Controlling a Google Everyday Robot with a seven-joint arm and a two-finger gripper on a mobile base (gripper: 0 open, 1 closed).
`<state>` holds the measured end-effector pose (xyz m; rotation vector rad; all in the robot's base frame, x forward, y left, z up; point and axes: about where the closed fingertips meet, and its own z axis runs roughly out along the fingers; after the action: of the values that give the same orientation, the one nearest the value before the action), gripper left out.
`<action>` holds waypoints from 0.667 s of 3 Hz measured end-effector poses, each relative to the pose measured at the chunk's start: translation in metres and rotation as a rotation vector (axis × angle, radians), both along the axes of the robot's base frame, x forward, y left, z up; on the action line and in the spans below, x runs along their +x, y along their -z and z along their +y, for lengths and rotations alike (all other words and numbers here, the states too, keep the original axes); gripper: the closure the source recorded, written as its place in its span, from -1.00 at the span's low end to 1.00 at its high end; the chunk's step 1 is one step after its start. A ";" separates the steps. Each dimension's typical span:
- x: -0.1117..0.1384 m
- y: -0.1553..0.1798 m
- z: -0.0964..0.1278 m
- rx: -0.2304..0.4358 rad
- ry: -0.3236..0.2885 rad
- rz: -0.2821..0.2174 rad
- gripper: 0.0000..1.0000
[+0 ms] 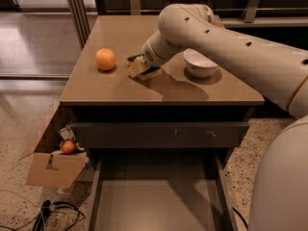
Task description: Place sponge into middle drawer
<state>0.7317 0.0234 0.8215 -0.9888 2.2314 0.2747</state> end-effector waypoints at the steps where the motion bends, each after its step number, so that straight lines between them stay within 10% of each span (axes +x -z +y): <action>1: 0.000 0.000 0.000 0.000 0.000 0.000 0.39; 2: 0.000 0.000 0.000 0.000 0.000 0.000 0.85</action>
Offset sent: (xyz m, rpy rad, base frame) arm 0.0000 0.0000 0.0000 0.0000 0.0000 0.0000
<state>0.7317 0.0234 0.8214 -0.9890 2.2314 0.2748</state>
